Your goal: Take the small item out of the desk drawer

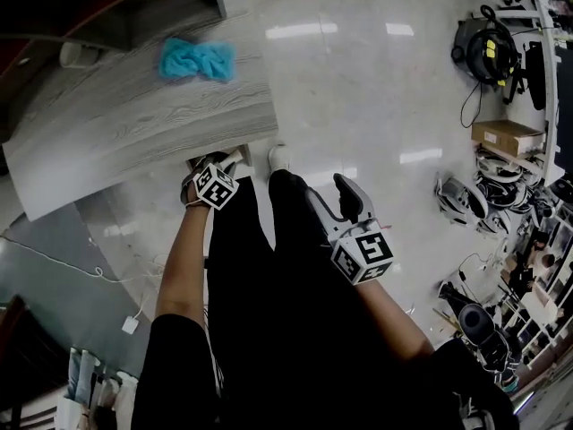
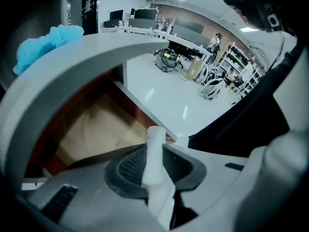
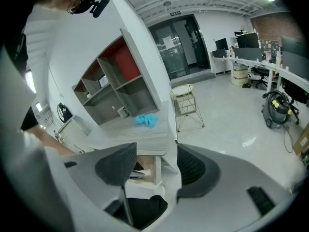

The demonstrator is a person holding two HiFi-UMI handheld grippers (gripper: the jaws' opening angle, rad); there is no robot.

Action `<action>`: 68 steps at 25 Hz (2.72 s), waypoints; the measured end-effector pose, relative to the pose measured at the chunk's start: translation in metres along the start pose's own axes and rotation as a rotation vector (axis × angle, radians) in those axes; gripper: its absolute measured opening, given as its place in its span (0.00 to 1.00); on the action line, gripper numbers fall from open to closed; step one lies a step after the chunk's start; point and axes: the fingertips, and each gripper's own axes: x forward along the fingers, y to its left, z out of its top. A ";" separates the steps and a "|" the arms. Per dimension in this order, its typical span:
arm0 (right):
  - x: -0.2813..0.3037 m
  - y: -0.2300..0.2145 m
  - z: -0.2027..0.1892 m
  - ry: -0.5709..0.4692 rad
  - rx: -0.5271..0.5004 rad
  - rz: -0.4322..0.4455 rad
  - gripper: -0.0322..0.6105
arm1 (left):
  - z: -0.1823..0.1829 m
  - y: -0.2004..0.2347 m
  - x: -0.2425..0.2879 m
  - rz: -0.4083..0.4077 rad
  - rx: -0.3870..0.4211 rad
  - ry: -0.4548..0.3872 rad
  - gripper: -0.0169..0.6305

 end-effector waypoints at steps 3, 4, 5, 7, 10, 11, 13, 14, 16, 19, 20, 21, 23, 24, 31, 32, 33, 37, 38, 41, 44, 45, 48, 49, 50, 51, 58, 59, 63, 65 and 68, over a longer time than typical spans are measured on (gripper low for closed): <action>-0.002 0.009 0.016 -0.011 -0.032 0.021 0.44 | 0.004 -0.004 -0.022 0.015 -0.038 -0.029 0.18; -0.003 0.013 0.021 -0.015 -0.042 0.028 0.44 | 0.006 -0.006 -0.032 0.017 -0.053 -0.042 0.18; -0.004 0.017 0.027 -0.019 -0.053 0.035 0.44 | 0.009 -0.008 -0.042 0.018 -0.071 -0.059 0.18; -0.004 0.026 0.039 -0.030 -0.076 0.049 0.44 | 0.016 -0.010 -0.066 0.022 -0.108 -0.103 0.18; 0.001 0.037 0.058 -0.047 -0.111 0.064 0.44 | 0.027 -0.010 -0.101 0.050 -0.128 -0.166 0.18; 0.003 0.040 0.063 -0.052 -0.121 0.067 0.44 | 0.029 -0.010 -0.112 0.064 -0.123 -0.181 0.18; 0.007 0.048 0.076 -0.064 -0.148 0.073 0.44 | 0.033 -0.011 -0.135 0.086 -0.114 -0.209 0.18; 0.009 0.052 0.084 -0.073 -0.164 0.074 0.44 | 0.034 -0.011 -0.147 0.094 -0.116 -0.225 0.18; 0.010 0.064 0.105 -0.098 -0.200 0.076 0.44 | 0.038 -0.009 -0.174 0.111 -0.131 -0.264 0.18; 0.012 0.084 0.136 -0.136 -0.242 0.086 0.44 | 0.045 -0.001 -0.216 0.144 -0.175 -0.338 0.18; 0.012 0.092 0.144 -0.147 -0.255 0.090 0.44 | 0.047 0.002 -0.229 0.152 -0.195 -0.363 0.18; 0.013 0.099 0.151 -0.158 -0.271 0.094 0.44 | 0.049 0.005 -0.242 0.157 -0.213 -0.387 0.18; 0.015 0.117 0.162 -0.180 -0.307 0.100 0.44 | 0.050 0.014 -0.270 0.172 -0.240 -0.438 0.18; 0.017 0.127 0.165 -0.188 -0.324 0.101 0.44 | 0.049 0.019 -0.285 0.180 -0.251 -0.468 0.18; 0.013 0.162 0.189 -0.241 -0.301 0.090 0.44 | 0.056 0.048 -0.385 0.219 -0.387 -0.695 0.18; 0.012 0.165 0.194 -0.250 -0.290 0.086 0.44 | 0.057 0.052 -0.399 0.220 -0.413 -0.726 0.18; 0.013 0.168 0.199 -0.261 -0.280 0.083 0.43 | 0.059 0.058 -0.413 0.224 -0.439 -0.759 0.18; 0.008 0.182 0.221 -0.313 -0.218 0.082 0.43 | 0.074 0.075 -0.482 0.322 -0.419 -0.870 0.18; 0.003 0.186 0.225 -0.329 -0.188 0.091 0.43 | 0.078 0.076 -0.497 0.349 -0.397 -0.896 0.18; -0.017 0.201 0.245 -0.415 -0.117 0.105 0.37 | 0.086 0.083 -0.539 0.385 -0.388 -1.002 0.18; -0.038 0.207 0.267 -0.499 -0.100 0.089 0.30 | 0.091 0.091 -0.569 0.439 -0.377 -1.074 0.18; -0.043 0.208 0.273 -0.521 -0.101 0.083 0.27 | 0.092 0.092 -0.577 0.454 -0.371 -1.092 0.18; -0.052 0.211 0.289 -0.569 -0.153 0.048 0.22 | 0.094 0.095 -0.599 0.445 -0.390 -1.155 0.18; -0.053 0.211 0.292 -0.576 -0.185 0.027 0.11 | 0.094 0.096 -0.606 0.433 -0.402 -1.176 0.18; -0.053 0.211 0.294 -0.579 -0.211 0.009 0.06 | 0.095 0.095 -0.612 0.421 -0.413 -1.194 0.18; -0.053 0.210 0.296 -0.580 -0.226 -0.004 0.06 | 0.096 0.095 -0.618 0.415 -0.419 -1.206 0.18; -0.050 0.209 0.311 -0.586 -0.245 -0.048 0.05 | 0.090 0.103 -0.632 0.489 -0.386 -1.168 0.18; -0.048 0.209 0.312 -0.582 -0.248 -0.048 0.05 | 0.086 0.105 -0.634 0.501 -0.390 -1.163 0.18; -0.040 0.212 0.310 -0.571 -0.263 -0.044 0.05 | 0.075 0.114 -0.639 0.532 -0.415 -1.161 0.18; -0.035 0.210 0.305 -0.559 -0.258 -0.047 0.05 | 0.071 0.118 -0.639 0.545 -0.424 -1.158 0.18; -0.030 0.204 0.294 -0.531 -0.240 -0.068 0.05 | 0.065 0.120 -0.638 0.566 -0.433 -1.148 0.18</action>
